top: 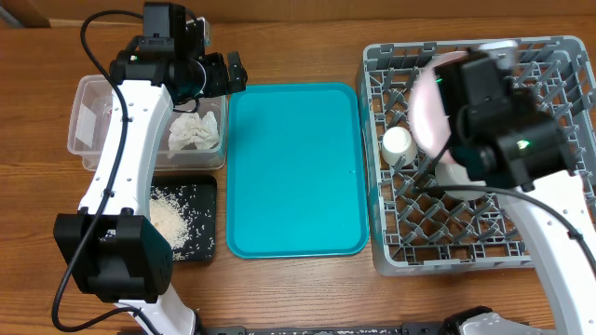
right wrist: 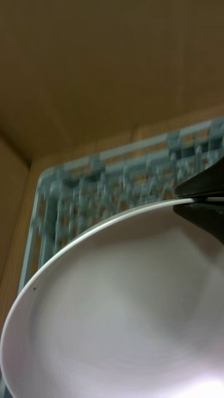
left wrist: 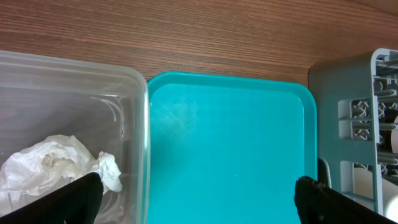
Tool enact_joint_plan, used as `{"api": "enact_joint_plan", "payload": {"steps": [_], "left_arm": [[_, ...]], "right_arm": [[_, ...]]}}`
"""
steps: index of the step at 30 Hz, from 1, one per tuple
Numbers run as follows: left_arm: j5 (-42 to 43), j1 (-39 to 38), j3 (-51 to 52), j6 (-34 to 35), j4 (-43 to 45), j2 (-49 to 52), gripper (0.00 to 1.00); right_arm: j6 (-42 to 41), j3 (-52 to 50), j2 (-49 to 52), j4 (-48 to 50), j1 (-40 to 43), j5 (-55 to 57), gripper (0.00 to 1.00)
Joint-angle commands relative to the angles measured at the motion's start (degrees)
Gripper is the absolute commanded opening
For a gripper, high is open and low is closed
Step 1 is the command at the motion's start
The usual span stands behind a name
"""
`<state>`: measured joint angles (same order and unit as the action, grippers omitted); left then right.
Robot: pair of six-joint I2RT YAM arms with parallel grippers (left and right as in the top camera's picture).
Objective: Sort waste into correct bins and load items into the dishwasher
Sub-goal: 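Carry the plate into the rack and stand it upright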
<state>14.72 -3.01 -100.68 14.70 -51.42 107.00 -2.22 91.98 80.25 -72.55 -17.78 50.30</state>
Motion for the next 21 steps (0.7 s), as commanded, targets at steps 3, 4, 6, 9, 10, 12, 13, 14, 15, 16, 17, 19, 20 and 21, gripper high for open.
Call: {"api": "enact_joint_plan", "payload": {"steps": [3, 4, 6, 9, 10, 12, 13, 14, 15, 16, 17, 19, 20, 21], "left_arm": [[-0.17, -0.17, -1.05, 0.33, 0.02, -1.38, 1.00], [-0.17, -0.17, -1.05, 0.33, 0.02, -1.38, 1.00], [-0.17, -0.17, -1.05, 0.33, 0.02, -1.38, 1.00], [-0.17, -0.17, -1.05, 0.33, 0.02, -1.38, 1.00], [-0.17, -0.17, -1.05, 0.33, 0.02, -1.38, 1.00], [-0.17, -0.17, -1.05, 0.33, 0.02, -1.38, 1.00], [-0.17, -0.17, -1.05, 0.33, 0.02, -1.38, 1.00], [-0.17, -0.17, -1.05, 0.33, 0.02, -1.38, 1.00], [-0.17, -0.17, -1.05, 0.33, 0.02, -1.38, 1.00], [-0.17, -0.17, -1.05, 0.33, 0.02, -1.38, 1.00], [-0.17, -0.17, -1.05, 0.33, 0.02, -1.38, 1.00], [-0.17, -0.17, -1.05, 0.33, 0.02, -1.38, 1.00], [-0.17, -0.17, -1.05, 0.33, 0.02, -1.38, 1.00], [-0.17, -0.17, -1.05, 0.33, 0.02, -1.38, 1.00]], "right_arm": [[7.08, 0.87, 1.11, 1.53, 5.64, 10.40, 0.04], [7.80, 0.87, 1.64, 2.21, 6.40, 10.36, 0.04], [8.28, 0.87, 3.15, 4.00, 7.74, 10.32, 0.04], [8.28, 0.87, 5.97, 5.42, 8.11, 10.29, 0.04], [8.26, 0.87, 6.93, 5.49, 8.11, 10.29, 0.04], [8.26, 0.87, 8.98, 5.68, 8.11, 10.23, 0.04], [8.24, 0.85, 10.16, 5.90, 8.11, 10.08, 0.04], [8.24, 0.83, 11.32, 6.16, 8.11, 10.05, 0.04], [8.24, 0.81, 12.11, 6.32, 8.11, 10.08, 0.04], [8.24, 0.74, 13.25, 6.51, 8.11, 10.05, 0.04], [8.24, 0.74, 14.27, 6.60, 8.09, 10.05, 0.04], [8.20, 0.72, 15.93, 6.67, 8.00, 9.38, 0.04], [8.20, 0.72, 16.63, 6.67, 7.98, 7.96, 0.04], [8.20, 0.70, 17.11, 6.67, 7.98, 6.36, 0.04]]}}
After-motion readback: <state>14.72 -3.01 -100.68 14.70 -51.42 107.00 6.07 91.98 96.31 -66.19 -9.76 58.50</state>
